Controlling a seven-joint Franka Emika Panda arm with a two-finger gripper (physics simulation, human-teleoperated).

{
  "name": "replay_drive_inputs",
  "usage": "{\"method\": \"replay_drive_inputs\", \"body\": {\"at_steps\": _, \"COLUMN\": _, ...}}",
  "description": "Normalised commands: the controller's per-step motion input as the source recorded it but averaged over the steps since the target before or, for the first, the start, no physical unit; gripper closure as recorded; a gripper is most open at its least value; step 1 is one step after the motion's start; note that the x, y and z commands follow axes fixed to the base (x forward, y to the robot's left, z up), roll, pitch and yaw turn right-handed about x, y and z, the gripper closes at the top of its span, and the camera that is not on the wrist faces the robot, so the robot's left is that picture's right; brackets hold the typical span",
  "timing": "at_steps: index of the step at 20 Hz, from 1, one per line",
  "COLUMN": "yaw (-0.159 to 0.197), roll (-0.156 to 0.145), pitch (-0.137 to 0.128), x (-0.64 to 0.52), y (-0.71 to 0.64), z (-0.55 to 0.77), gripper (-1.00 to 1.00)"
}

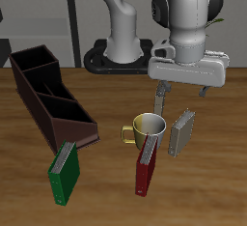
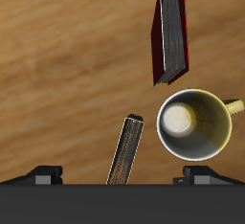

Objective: Place the left yellow book into the right desk caddy's front compartment

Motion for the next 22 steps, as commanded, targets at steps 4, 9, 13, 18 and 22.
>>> {"method": "replay_drive_inputs", "body": {"at_steps": 4, "yaw": -0.045, "roll": 0.003, "pitch": -0.030, "x": 0.02, "y": 0.05, "z": -0.16, "gripper": -1.00}}
{"method": "replay_drive_inputs", "body": {"at_steps": 9, "yaw": -0.041, "roll": 0.001, "pitch": -0.022, "x": 0.01, "y": 0.08, "z": -0.05, "gripper": -1.00}}
{"method": "replay_drive_inputs", "body": {"at_steps": 13, "yaw": -0.058, "roll": 0.015, "pitch": -0.015, "x": 0.02, "y": 0.09, "z": -0.09, "gripper": -1.00}}
{"method": "replay_drive_inputs", "body": {"at_steps": 18, "yaw": -0.034, "roll": 0.001, "pitch": -0.010, "x": 0.05, "y": 0.07, "z": -0.12, "gripper": -1.00}}
{"method": "replay_drive_inputs", "body": {"at_steps": 22, "yaw": -0.039, "roll": -0.010, "pitch": 0.023, "x": 0.12, "y": 0.04, "z": -0.22, "gripper": -1.00}}
